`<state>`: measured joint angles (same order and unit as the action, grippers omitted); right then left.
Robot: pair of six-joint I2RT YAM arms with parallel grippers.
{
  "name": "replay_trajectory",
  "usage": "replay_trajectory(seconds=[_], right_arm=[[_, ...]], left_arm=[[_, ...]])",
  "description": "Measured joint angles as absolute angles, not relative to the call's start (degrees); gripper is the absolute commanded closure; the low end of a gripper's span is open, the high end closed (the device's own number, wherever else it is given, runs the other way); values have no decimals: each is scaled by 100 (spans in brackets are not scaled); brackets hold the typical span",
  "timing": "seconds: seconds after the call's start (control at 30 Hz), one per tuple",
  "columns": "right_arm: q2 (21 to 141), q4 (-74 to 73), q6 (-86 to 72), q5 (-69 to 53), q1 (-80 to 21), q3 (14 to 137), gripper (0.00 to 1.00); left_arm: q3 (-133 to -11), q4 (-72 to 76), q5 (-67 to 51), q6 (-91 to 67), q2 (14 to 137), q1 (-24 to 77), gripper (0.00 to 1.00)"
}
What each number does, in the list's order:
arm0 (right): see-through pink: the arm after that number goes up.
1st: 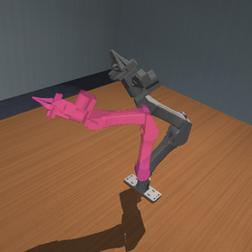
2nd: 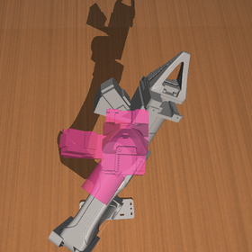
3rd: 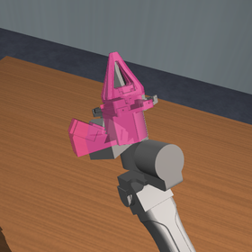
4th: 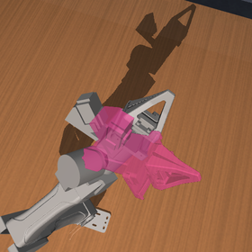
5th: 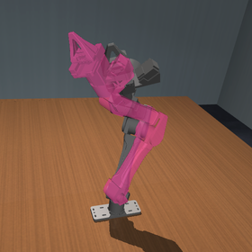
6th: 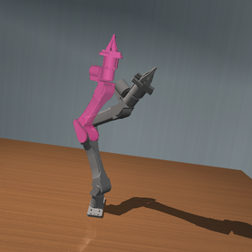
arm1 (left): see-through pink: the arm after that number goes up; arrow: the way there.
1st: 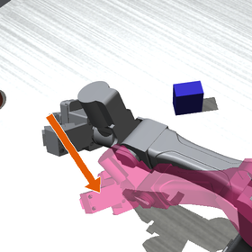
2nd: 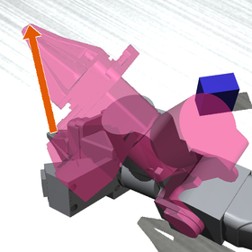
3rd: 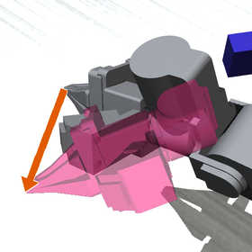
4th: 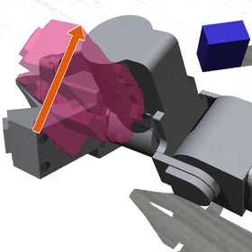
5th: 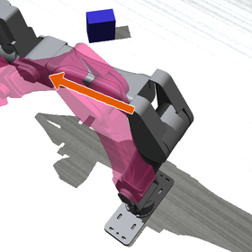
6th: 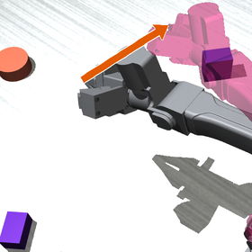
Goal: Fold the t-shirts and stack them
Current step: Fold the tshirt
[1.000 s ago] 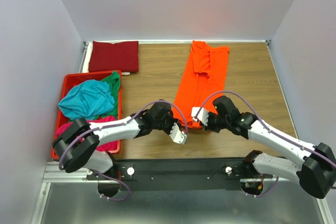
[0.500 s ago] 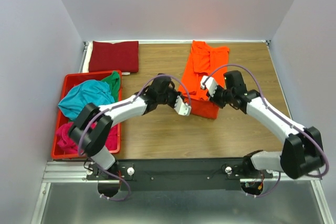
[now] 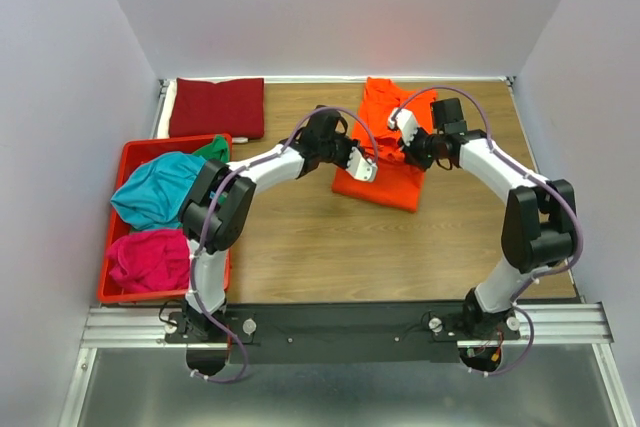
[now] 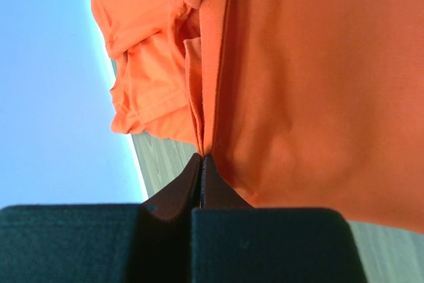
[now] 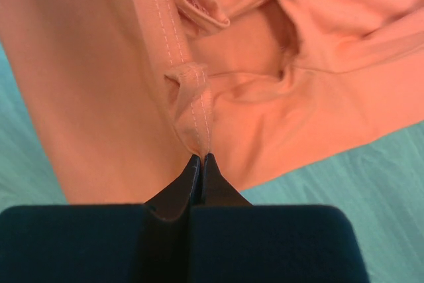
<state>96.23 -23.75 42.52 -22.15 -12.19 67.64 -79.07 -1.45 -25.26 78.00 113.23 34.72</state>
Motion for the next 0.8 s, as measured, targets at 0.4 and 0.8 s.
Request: replay_trajectory(seconds=[0.4, 0.8], right_arm=[[10711, -2381, 4244, -2259, -1011, 7706, 99], [11144, -2390, 4108, -2250, -814, 8259, 96]], left_arm=[[-8788, -220, -2665, 7793, 12020, 3267, 100], [-9297, -73, -2685, 7601, 12516, 3232, 92]])
